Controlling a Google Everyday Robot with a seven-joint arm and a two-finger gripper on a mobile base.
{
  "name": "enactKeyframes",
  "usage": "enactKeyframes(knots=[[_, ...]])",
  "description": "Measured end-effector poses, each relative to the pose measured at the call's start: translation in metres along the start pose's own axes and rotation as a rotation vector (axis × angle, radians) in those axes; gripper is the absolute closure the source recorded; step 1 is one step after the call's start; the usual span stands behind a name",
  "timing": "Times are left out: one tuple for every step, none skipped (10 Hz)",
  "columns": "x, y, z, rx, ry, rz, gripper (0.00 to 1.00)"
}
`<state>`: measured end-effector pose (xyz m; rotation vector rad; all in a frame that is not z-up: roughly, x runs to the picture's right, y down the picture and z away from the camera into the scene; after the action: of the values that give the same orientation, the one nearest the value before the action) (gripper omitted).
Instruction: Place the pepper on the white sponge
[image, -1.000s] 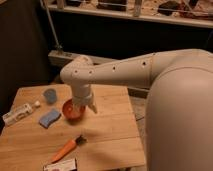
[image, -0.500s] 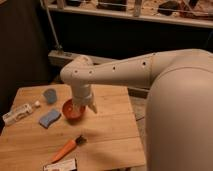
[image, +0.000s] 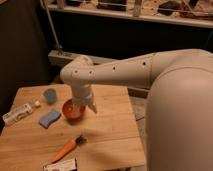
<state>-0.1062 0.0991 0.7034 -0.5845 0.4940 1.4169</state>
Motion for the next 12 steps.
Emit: enactKeyframes(knots=[[-0.004,0.005,-0.001,0.011,-0.029,-0.059,0.35],[-0.006,0.014,-0.002,0.017,-0.05,-0.124,0.35],[-0.007,0.032,-0.003,0.016,-0.079,-0.261,0.35],[-0.006,0.041,-0.003,0.015,-0.091,-0.339,0.35],[-0.004,0.051,-0.004,0.014,-0.105,-0.441,0.35],[0.0,0.066,-0.003,0.01,-0.116,-0.563,0.35],[0.004,0.075,-0.004,0.003,-0.121,-0.644,0.35],[0.009,0.083,-0.004,-0.005,-0.123,-0.74,0.35],[0.016,0.092,-0.002,-0.011,-0.121,-0.843,0.35],[0.022,0.099,0.0,-0.015,-0.117,-0.931,0.35],[0.029,0.104,0.004,-0.014,-0.109,-1.006,0.35],[0.032,0.106,0.007,-0.003,-0.107,-1.054,0.35]])
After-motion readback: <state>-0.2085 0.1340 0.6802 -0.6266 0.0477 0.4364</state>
